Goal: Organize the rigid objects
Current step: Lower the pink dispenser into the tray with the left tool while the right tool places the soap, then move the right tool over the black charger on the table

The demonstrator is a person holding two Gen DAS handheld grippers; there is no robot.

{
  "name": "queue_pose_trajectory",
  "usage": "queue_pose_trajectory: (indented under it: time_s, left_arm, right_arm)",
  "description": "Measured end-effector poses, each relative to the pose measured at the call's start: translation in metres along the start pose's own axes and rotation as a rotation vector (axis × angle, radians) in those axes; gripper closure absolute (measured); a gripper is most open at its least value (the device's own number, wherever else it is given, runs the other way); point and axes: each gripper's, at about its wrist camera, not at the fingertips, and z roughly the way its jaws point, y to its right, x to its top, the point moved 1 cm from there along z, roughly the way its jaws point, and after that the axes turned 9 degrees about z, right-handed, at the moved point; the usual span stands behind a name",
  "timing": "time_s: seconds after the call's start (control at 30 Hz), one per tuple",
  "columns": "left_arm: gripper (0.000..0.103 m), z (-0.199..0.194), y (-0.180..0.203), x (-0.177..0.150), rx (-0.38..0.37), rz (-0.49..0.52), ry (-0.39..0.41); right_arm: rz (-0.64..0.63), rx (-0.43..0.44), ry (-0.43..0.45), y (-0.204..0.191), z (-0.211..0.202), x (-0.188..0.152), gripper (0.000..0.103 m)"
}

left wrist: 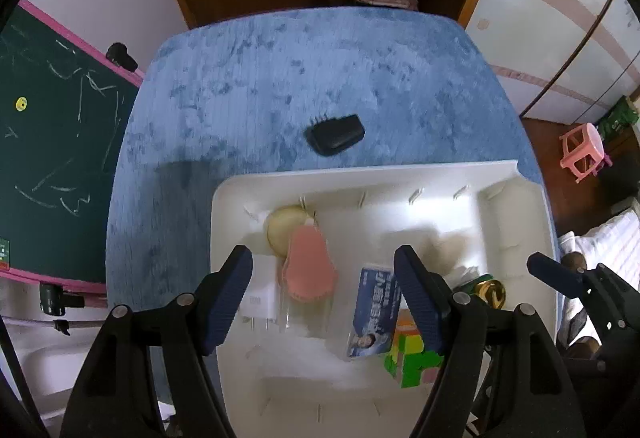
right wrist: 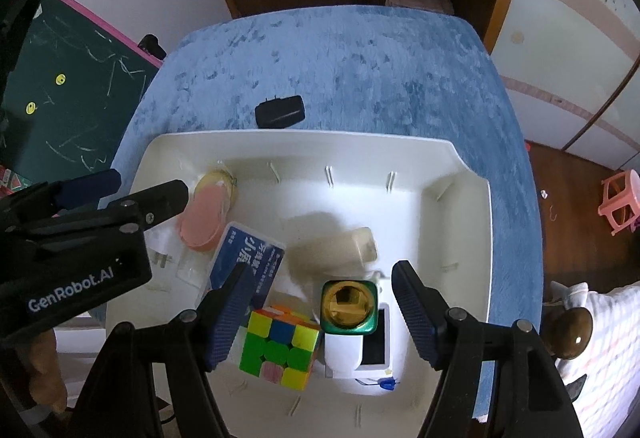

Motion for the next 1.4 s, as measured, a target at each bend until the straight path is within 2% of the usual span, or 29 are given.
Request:
queue_pose_trajectory:
  time_s: [0.43, 0.77, 0.93, 1.1, 1.4]
  left_arm:
    - [0.027, -0.046, -0.023, 0.045, -0.006, -0.023, 0.144]
    - [0.027, -0.055, -0.058, 0.081, -0.009, -0.088, 0.218]
    - [0.027, -0.054, -0.076, 0.091, -0.013, -0.123, 0.236]
    - [0.027, -0.046, -0.096, 0.095, -0.026, -0.168, 0.233]
    - [0.027, -0.016, -0.122, 0.084, -0.050, -0.220, 0.173]
  right_arm:
    - [0.043, 0.012, 0.055, 0.010, -0.028, 0.049, 0.031]
    - [0.104, 0.032, 0.039, 0.013, -0.026, 0.117, 0.031]
    - [0.080, 0.054, -0.001, -0.004, -0.007, 0.144, 0.031]
    - [0.021, 0.080, -0.087, -0.030, 0.033, 0.162, 0.031]
    - [-0.063, 0.052, -0.228, -0.071, 0.115, 0.169, 0.031]
